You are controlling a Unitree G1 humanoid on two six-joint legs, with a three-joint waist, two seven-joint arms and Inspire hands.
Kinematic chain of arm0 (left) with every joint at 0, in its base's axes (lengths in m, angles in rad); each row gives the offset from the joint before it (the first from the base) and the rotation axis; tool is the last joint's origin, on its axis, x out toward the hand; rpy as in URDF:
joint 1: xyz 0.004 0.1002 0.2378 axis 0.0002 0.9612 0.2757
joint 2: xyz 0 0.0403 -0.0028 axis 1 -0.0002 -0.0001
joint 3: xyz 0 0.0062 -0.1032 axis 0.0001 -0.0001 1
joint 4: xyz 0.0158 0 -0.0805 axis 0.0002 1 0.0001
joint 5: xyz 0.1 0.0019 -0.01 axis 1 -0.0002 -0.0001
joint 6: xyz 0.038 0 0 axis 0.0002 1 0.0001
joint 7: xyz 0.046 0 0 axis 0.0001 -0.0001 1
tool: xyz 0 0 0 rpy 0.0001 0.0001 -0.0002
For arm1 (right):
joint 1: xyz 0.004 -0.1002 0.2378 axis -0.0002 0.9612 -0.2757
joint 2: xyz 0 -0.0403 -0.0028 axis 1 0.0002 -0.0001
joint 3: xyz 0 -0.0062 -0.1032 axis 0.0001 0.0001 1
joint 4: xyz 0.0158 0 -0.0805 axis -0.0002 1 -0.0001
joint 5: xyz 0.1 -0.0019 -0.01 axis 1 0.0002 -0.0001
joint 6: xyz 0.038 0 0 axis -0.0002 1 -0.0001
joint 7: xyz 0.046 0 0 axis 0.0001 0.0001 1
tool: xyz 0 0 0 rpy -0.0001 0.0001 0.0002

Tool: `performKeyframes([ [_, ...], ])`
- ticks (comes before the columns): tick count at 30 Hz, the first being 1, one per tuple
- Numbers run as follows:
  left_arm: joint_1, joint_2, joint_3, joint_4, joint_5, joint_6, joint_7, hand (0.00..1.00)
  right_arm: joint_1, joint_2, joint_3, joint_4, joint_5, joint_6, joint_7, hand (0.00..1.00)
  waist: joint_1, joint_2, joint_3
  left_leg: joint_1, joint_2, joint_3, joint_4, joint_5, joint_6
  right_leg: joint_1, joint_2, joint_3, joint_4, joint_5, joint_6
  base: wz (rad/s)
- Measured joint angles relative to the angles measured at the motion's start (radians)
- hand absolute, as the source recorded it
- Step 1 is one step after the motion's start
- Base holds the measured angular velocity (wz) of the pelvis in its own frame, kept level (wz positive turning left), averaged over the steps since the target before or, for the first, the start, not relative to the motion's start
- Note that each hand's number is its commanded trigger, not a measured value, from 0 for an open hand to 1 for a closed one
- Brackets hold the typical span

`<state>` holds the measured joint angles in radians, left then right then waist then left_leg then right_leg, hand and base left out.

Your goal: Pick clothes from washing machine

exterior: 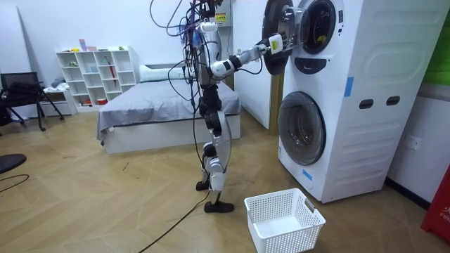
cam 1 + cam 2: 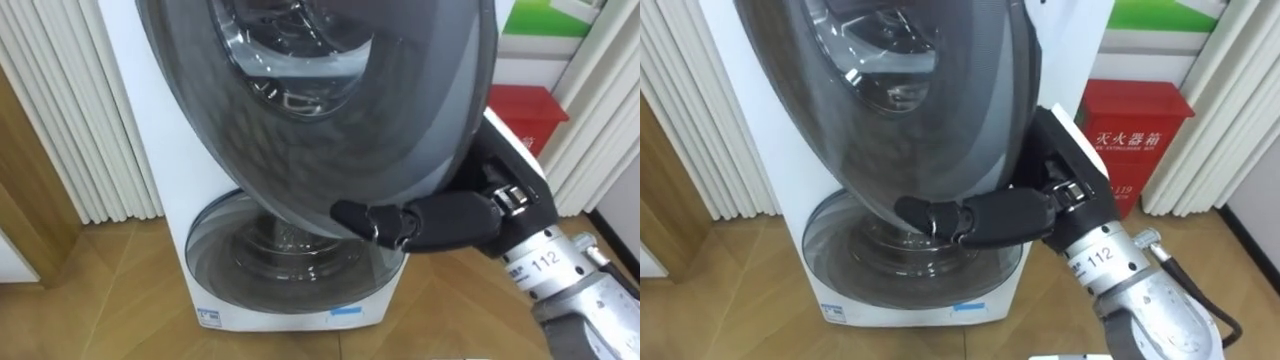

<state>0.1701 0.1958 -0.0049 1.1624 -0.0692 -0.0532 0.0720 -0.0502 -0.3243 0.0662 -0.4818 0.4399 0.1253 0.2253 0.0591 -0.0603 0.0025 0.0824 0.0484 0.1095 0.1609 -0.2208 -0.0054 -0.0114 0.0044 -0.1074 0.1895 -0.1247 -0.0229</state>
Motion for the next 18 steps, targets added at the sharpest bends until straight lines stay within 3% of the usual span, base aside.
performKeyframes([
  [12,-0.004,0.014,-0.007,-0.004,-0.006,-0.003,-0.021,0.00,0.000,-0.013,-0.007,0.000,-0.001,0.000,0.061,0.00,-0.001,-0.009,0.0003,-0.001,0.003,0.009,0.003,0.000,0.000,-0.002,0.002,0.002,0.000,0.001,-0.002,-0.02],
  [18,-0.011,0.025,-0.017,-0.004,-0.005,0.005,-0.044,0.00,0.000,0.000,0.001,-0.001,-0.018,-0.001,0.105,0.00,-0.001,-0.010,-0.0007,0.000,0.009,0.015,0.001,0.001,-0.005,-0.003,0.007,0.002,-0.003,0.005,-0.008,0.00],
])
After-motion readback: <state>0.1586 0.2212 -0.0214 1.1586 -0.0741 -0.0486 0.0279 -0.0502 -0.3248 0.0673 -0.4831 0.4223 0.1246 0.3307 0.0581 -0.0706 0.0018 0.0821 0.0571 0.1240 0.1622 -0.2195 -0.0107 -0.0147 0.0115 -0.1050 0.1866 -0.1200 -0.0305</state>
